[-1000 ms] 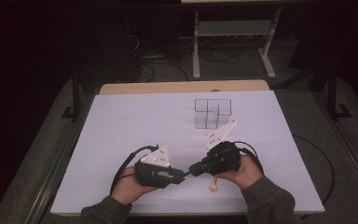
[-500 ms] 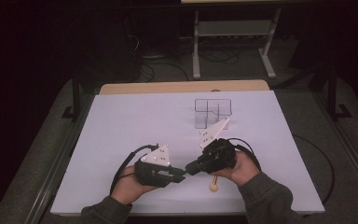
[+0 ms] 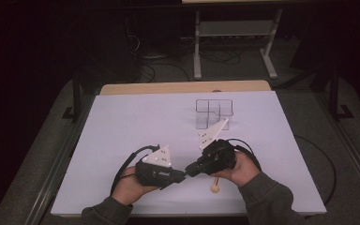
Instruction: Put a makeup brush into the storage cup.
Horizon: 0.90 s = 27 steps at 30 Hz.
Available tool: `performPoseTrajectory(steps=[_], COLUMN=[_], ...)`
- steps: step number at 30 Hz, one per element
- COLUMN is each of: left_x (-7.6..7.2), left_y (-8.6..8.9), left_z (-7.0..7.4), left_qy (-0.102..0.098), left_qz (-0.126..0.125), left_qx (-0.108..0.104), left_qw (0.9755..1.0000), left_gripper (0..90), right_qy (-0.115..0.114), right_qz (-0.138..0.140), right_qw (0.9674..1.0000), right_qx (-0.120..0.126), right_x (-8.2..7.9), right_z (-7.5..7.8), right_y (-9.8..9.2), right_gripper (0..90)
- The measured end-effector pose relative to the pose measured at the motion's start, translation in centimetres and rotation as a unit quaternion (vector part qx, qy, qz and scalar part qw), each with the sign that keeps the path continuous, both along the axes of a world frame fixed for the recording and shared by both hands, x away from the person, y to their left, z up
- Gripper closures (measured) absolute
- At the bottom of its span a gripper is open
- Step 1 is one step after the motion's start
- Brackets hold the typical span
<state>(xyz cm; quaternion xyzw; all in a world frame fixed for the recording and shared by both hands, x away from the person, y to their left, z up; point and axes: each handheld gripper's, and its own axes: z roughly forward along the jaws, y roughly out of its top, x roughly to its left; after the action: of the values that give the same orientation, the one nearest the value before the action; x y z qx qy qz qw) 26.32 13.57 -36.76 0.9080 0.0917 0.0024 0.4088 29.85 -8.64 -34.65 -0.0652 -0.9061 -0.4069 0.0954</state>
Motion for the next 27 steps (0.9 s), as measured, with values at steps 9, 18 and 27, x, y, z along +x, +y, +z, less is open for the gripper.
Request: performPoseTrajectory(steps=[9,18,27], left_x=[0.2,0.5,1.0], left_y=[0.4,1.1,2.0], left_z=[0.0,0.1,0.0], left_qy=[0.002,0.001,0.012], left_qz=[0.003,0.012,0.037], left_qx=[-0.011,-0.033,-0.079], left_qw=[0.9999,0.9994,0.9961], left_gripper=[82.9,83.0,83.0], right_qy=[0.005,0.016,0.013], right_qz=[-0.009,-0.043,-0.078], right_qw=[0.9998,0.9975,0.9883], right_qx=[0.016,0.054,0.131], right_x=[0.1,0.2,0.1], right_z=[0.0,-0.3,-1.4], right_y=[-0.1,-0.8,-1.6], right_gripper=[81.1,61.3,60.9])
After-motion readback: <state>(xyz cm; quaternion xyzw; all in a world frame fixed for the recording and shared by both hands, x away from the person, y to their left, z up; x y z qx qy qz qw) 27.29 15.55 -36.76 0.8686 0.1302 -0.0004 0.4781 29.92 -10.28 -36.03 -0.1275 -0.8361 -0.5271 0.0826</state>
